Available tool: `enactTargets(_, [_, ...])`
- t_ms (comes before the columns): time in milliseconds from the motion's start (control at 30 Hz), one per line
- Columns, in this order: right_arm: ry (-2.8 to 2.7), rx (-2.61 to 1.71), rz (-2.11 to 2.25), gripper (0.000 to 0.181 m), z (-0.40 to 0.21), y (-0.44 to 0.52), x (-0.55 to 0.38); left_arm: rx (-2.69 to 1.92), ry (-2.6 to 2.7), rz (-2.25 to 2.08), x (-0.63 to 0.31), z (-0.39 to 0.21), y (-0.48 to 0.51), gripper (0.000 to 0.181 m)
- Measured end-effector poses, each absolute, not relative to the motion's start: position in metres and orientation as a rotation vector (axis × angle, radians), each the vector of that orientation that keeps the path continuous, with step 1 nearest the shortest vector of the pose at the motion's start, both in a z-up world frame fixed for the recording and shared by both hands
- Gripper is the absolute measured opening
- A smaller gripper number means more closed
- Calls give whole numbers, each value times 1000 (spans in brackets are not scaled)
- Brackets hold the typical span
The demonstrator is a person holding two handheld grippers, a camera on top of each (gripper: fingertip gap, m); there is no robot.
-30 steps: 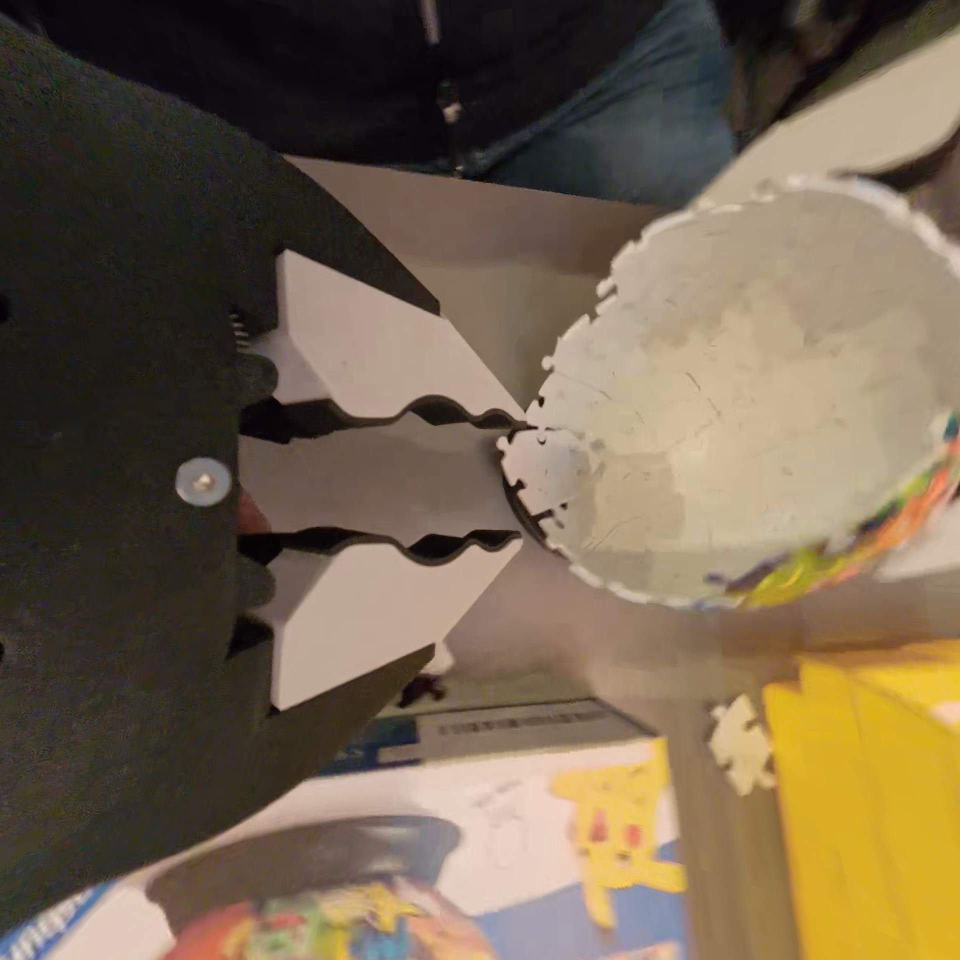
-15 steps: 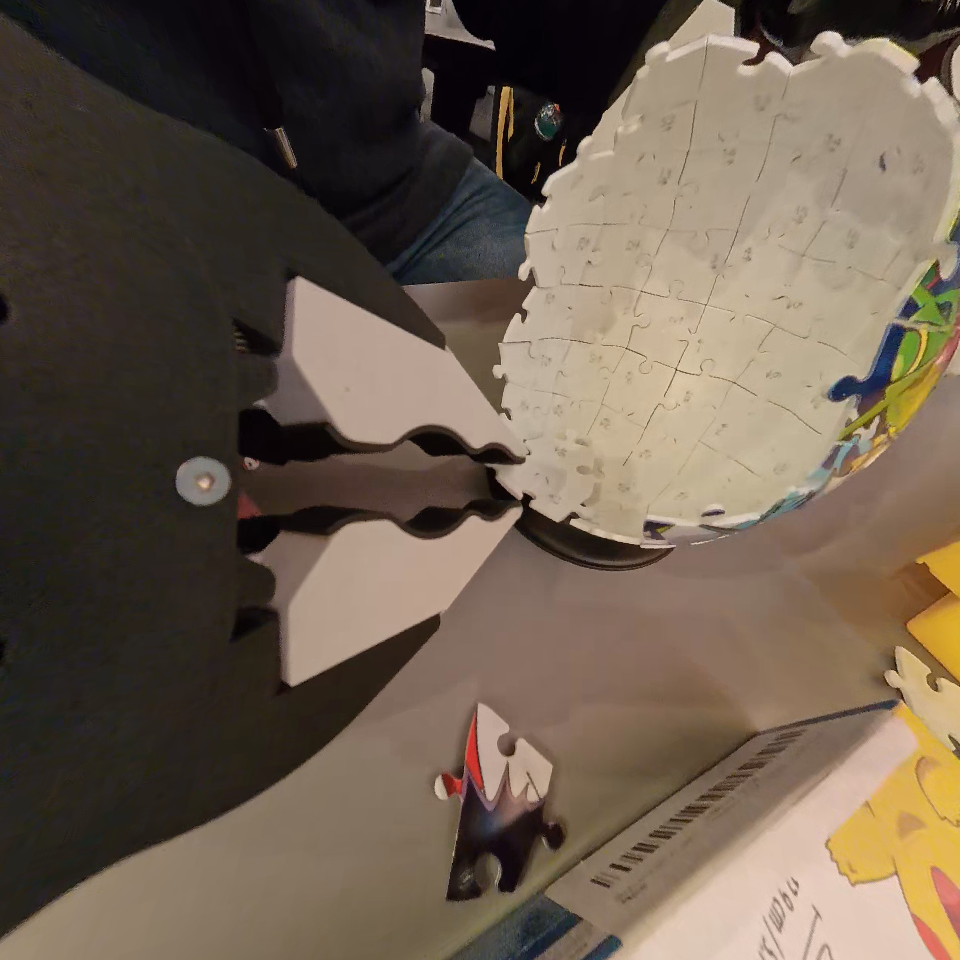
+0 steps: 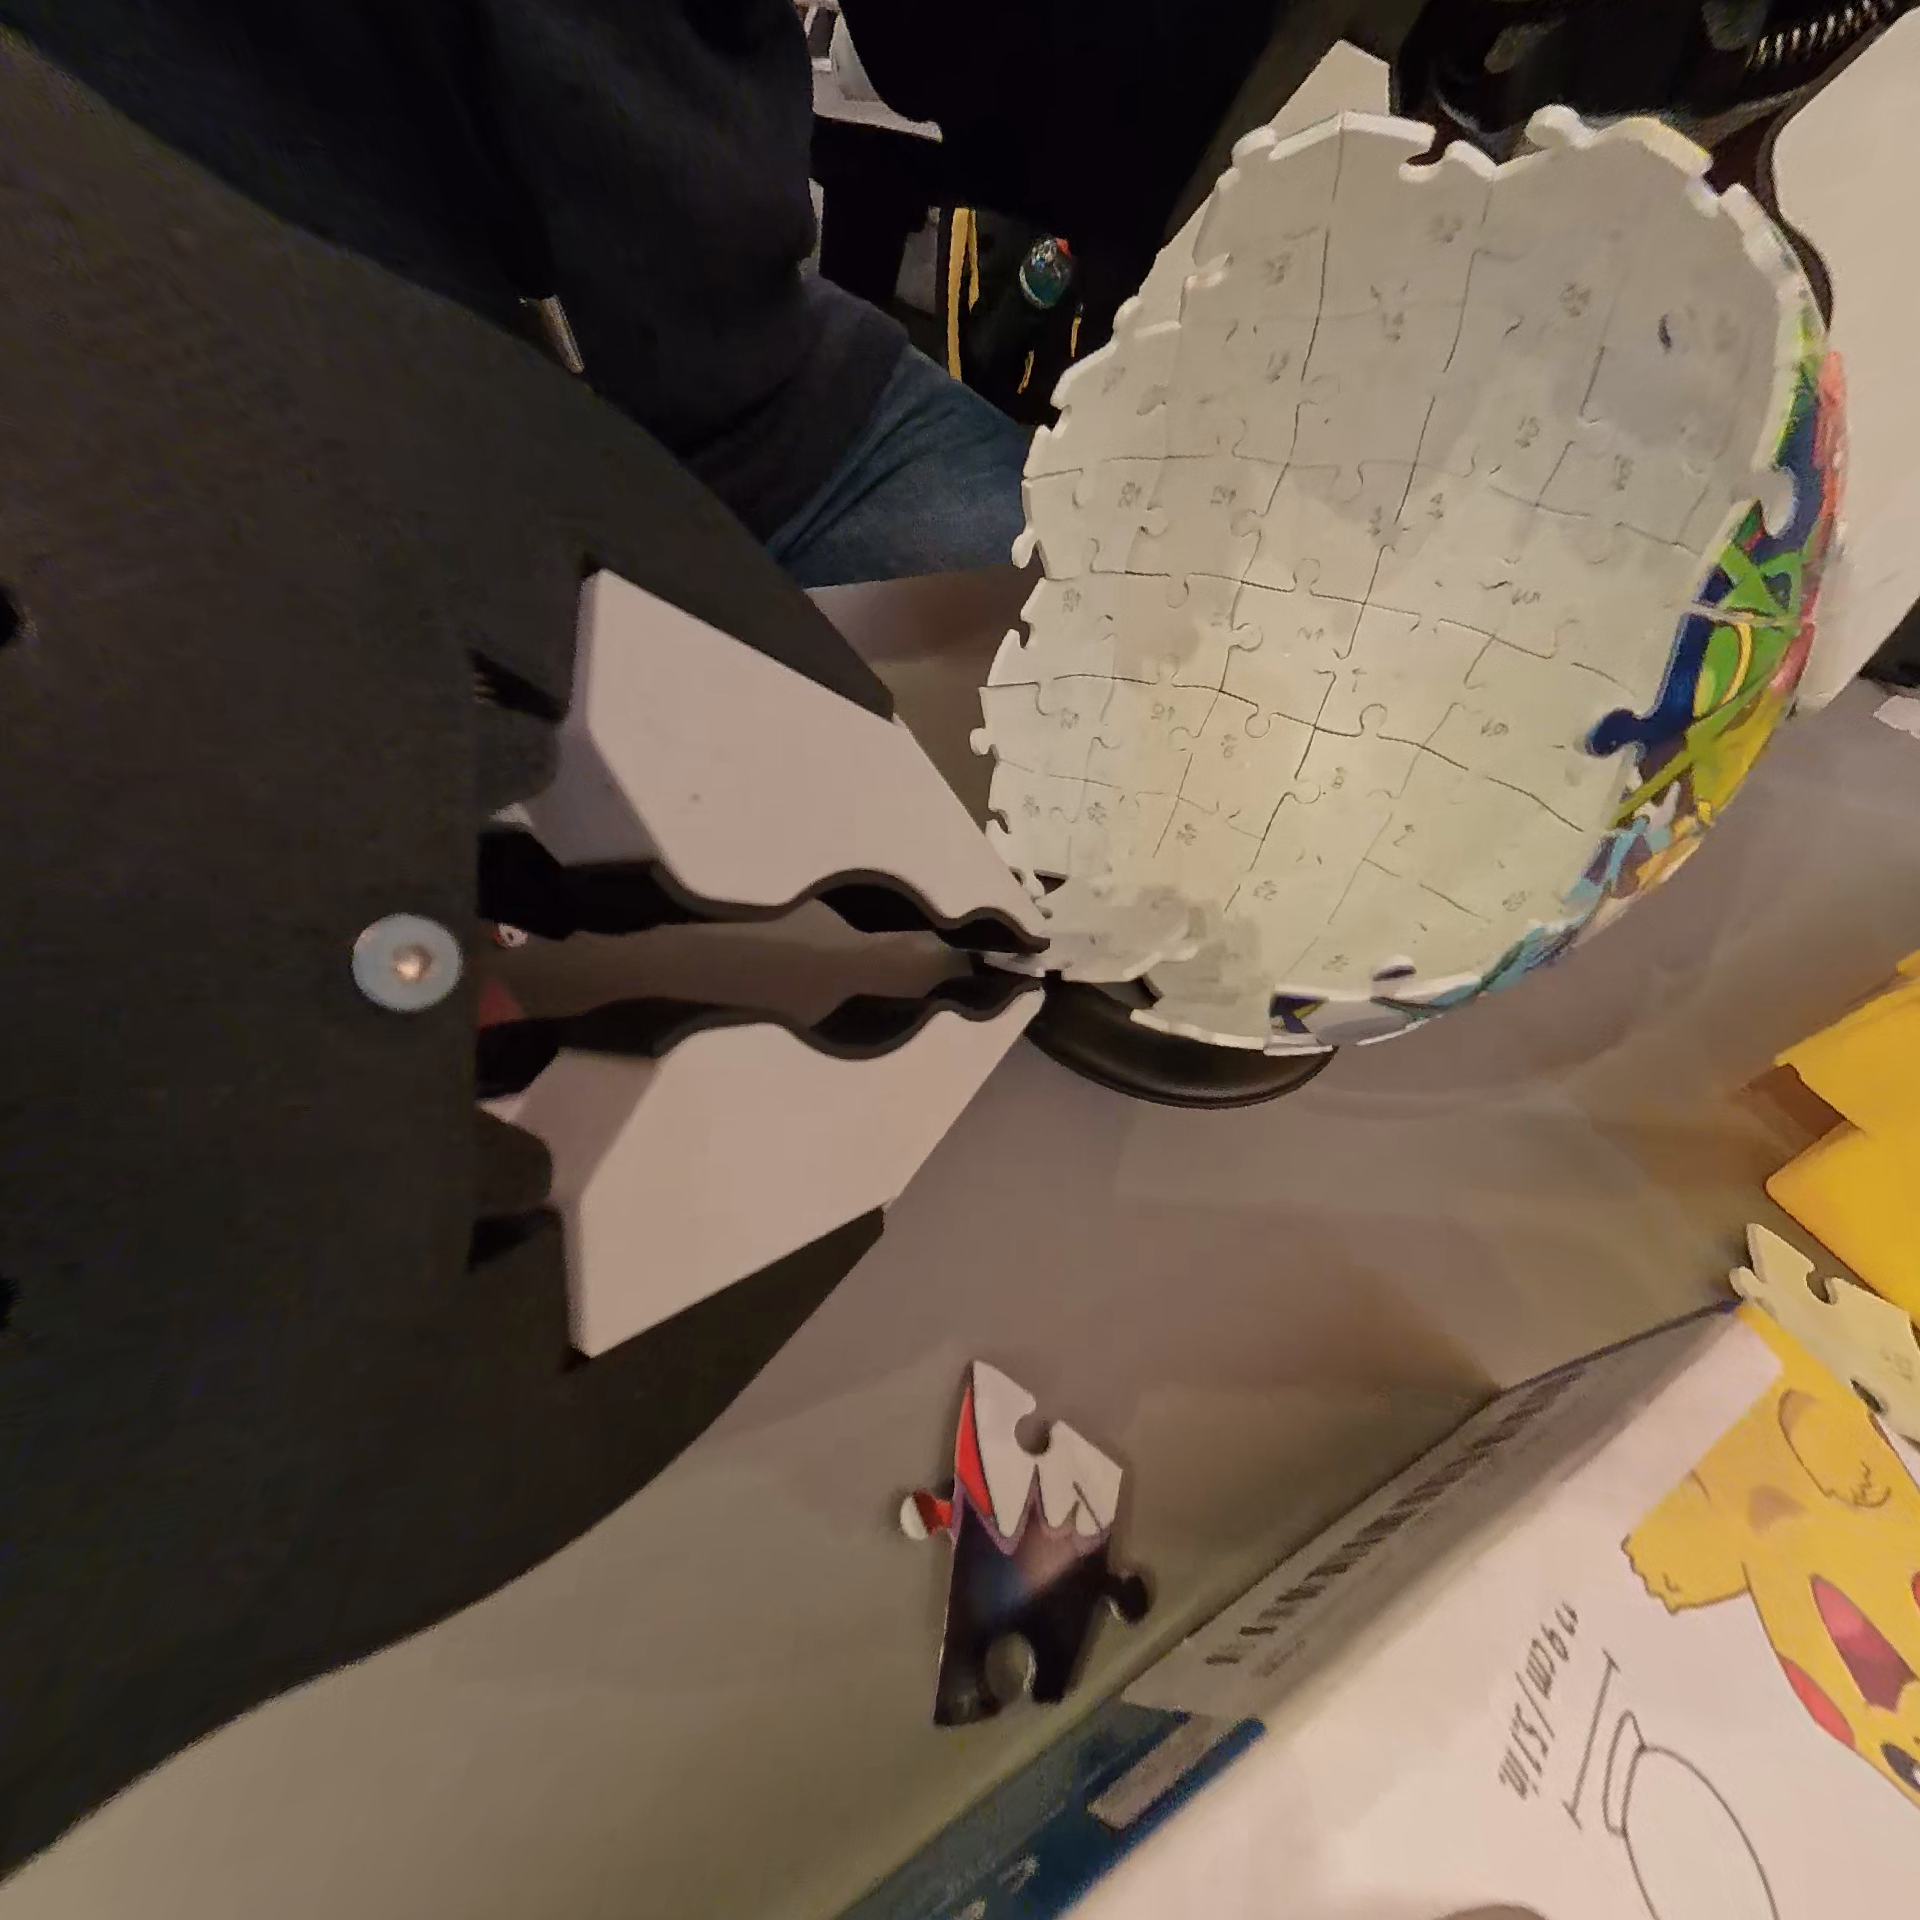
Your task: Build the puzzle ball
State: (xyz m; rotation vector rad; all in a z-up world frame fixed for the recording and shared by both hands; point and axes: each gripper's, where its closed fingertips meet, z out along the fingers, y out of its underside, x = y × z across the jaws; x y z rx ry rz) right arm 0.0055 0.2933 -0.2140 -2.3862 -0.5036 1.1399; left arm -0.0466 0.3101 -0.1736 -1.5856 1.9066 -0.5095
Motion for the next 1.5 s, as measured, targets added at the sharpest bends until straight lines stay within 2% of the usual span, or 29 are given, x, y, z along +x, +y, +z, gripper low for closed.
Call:
enactTargets(533, [-575,-2376,1184,0,-203,289,18,-1583,1908,-508,-47,-174,310,126])
enactTargets(733, [-1055,-2444,1064,0,-199,274,44,-1583,1909,-505,-47,-174,310,126])
enactTargets(900, [-1630,-2444,792,0,-210,265,64,-1582,1912,-501,-46,-174,310,126])
enactTargets(1033, [-1824,-2351,610,29,-220,277,58,-1578,1916,-501,-45,-174,308,126])
enactTargets(1133, [-1707,-2292,585,41,-211,287,44,-1575,1917,-504,-45,-174,308,126])
enactTargets(1367, [-1099,-2465,623,29,-204,264,53,-1573,1915,-513,-46,-174,307,126])
enactTargets(1500, [-969,-2548,574,35,-228,246,57,-1570,1916,-511,-45,-174,306,126])
